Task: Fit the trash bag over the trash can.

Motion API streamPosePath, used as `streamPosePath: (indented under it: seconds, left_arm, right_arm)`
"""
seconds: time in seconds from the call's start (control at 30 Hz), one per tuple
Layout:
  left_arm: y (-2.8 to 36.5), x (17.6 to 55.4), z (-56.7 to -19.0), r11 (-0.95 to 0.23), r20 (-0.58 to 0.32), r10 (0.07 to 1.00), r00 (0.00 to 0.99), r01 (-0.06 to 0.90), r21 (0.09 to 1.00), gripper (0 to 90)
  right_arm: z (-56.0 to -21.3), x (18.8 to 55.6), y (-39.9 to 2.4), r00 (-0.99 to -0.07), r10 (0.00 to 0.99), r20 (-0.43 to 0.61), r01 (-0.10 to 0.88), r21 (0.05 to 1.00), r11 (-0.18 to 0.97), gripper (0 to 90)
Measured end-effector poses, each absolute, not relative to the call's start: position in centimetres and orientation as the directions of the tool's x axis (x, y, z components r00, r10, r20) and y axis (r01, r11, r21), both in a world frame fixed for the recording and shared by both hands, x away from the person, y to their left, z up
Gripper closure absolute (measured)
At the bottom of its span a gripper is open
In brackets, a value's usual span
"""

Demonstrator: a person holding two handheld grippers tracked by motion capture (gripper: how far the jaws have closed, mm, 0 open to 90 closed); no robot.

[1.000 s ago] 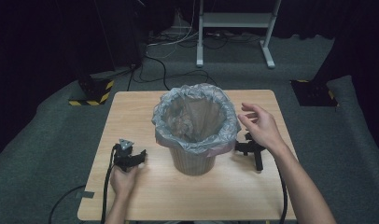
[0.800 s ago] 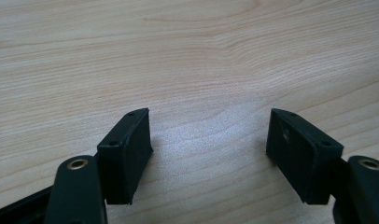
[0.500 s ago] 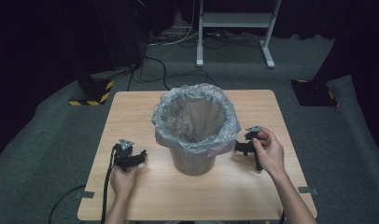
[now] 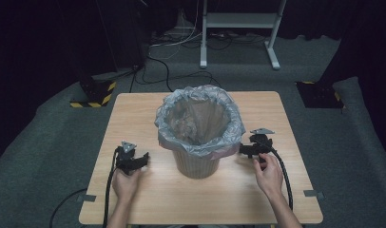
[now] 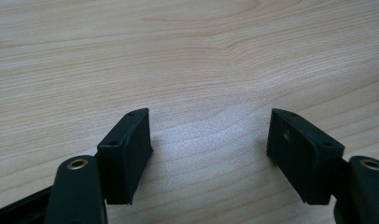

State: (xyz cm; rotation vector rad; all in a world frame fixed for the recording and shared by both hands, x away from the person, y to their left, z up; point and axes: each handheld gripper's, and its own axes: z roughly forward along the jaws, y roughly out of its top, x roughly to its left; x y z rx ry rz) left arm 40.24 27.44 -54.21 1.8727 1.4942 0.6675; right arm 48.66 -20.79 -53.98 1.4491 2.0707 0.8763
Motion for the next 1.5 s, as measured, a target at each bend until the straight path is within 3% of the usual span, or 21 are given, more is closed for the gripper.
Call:
streamPosePath:
  seconds: [1.5]
  left_arm:
    - [27.41, 40.21, -54.21, -0.147, -0.003, 0.975, 0.224, 0.648, 0.747, 30.5]
  right_arm:
    - [-53.98, 48.94, -20.52, -0.284, 0.959, -0.011, 0.66, 0.723, 0.204, 11.1]
